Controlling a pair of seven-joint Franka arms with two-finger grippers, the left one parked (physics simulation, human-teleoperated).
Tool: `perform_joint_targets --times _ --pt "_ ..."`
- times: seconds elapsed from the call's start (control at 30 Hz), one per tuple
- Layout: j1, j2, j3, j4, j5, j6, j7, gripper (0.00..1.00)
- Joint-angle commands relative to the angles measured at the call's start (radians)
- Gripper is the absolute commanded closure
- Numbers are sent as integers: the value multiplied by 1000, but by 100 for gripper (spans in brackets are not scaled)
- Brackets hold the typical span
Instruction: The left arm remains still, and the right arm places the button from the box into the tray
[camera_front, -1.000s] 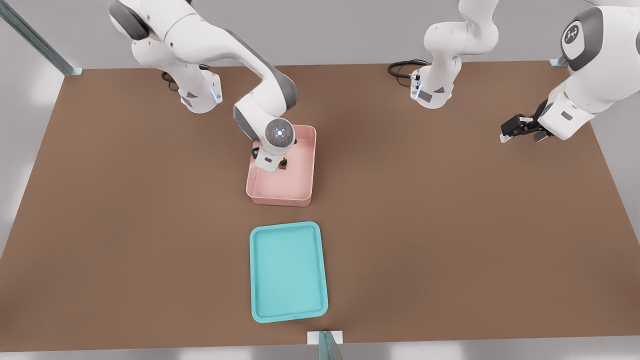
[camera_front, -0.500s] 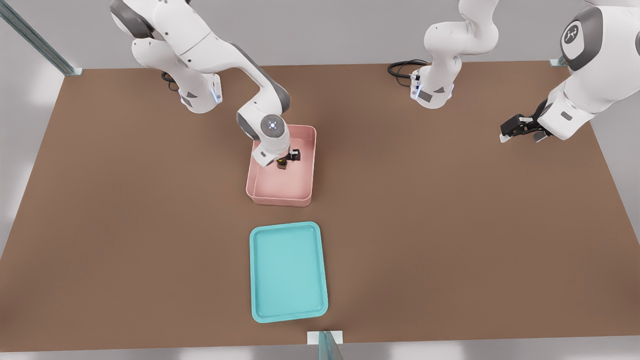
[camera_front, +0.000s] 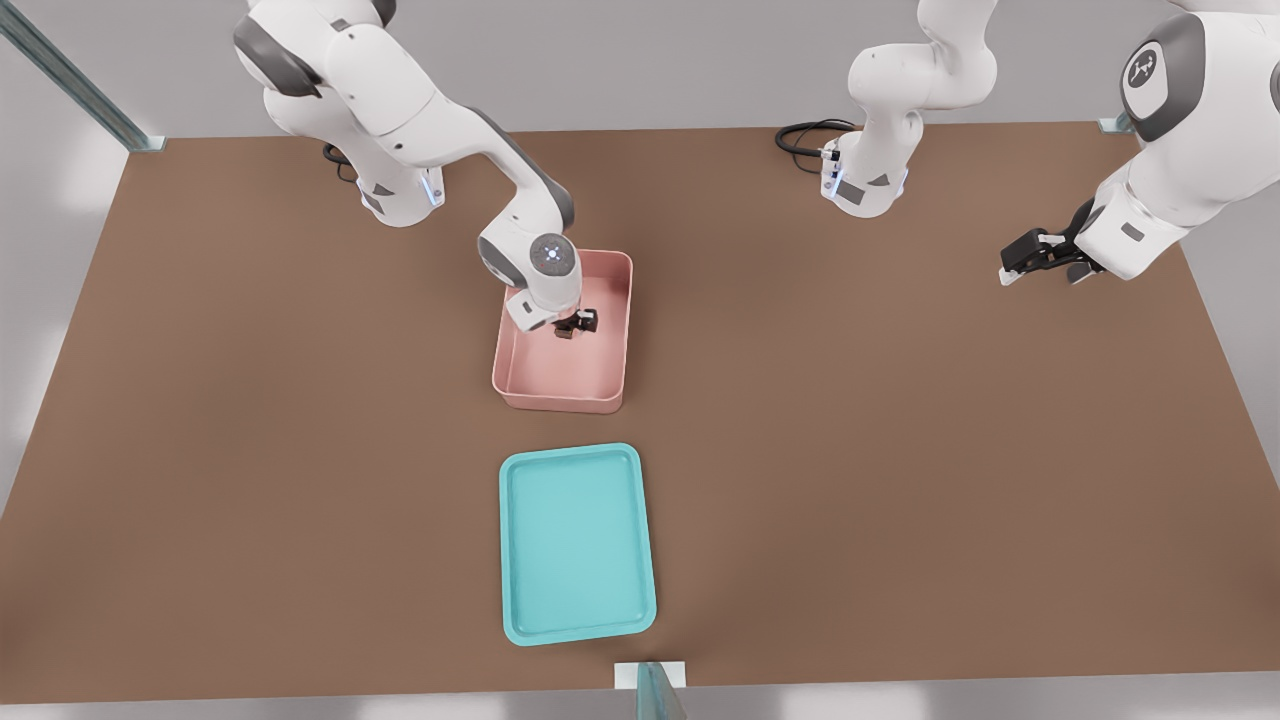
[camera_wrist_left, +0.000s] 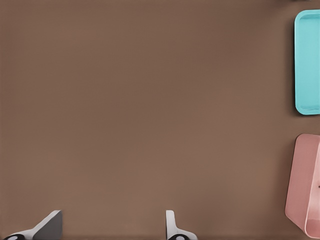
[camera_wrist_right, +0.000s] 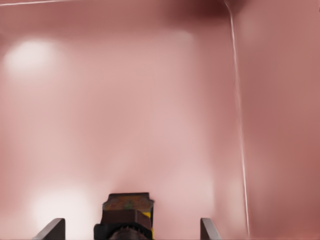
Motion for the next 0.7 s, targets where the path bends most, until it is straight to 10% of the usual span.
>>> perform_joint_targets --times 0.0,0.3,0.4,0.67 --pt "0 6 0 -4 -3 27 199 0" --pt "-2 23 2 -1 -25 44 198 0" --pt "0 26 3 -1 -27 50 193 34" --pt "-9 17 8 -1 -27 42 185 49"
